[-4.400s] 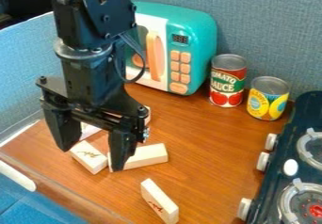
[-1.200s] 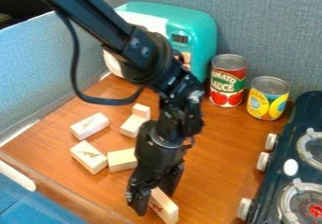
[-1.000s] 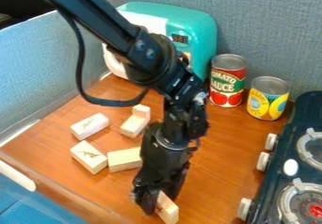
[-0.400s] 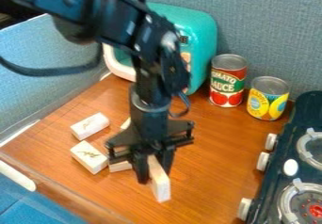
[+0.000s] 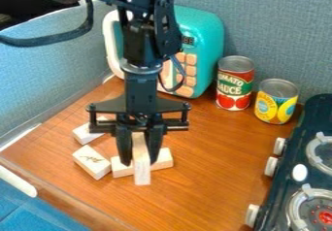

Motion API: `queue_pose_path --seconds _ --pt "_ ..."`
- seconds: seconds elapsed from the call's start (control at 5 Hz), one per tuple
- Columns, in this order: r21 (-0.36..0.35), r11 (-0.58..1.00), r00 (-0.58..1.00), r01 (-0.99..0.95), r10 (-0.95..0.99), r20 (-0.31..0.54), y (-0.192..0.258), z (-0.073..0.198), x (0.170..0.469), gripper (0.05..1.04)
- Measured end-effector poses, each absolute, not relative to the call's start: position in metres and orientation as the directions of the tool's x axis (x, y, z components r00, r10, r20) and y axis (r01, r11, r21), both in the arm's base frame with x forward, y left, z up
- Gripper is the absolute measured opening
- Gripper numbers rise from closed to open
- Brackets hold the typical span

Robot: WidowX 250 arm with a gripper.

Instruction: Put the rectangle block on top of a block

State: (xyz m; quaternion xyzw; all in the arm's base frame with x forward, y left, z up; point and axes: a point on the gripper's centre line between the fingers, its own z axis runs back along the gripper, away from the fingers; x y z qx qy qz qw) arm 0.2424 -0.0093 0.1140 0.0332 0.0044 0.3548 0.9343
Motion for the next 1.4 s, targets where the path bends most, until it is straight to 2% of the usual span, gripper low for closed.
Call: queue_pose_path --seconds 0.2,0.4,0.8,1.2,1.4 --pt "0.085 0.81 0.812 -0.581 0.584 -0.01 0.003 0.105 0.253 0.311" --pt "0.138 0.875 0.884 -0.463 0.468 0.001 0.018 0.109 0.264 0.311" --pt "0.113 0.938 0.945 -0.327 0.328 0.008 0.028 0.114 0.295 0.311" --pt "0.069 0.943 0.941 -0.327 0.331 -0.074 0.047 0.082 0.306 0.311" --pt "0.068 0.925 0.925 -0.373 0.376 -0.051 0.055 0.07 0.305 0.311"
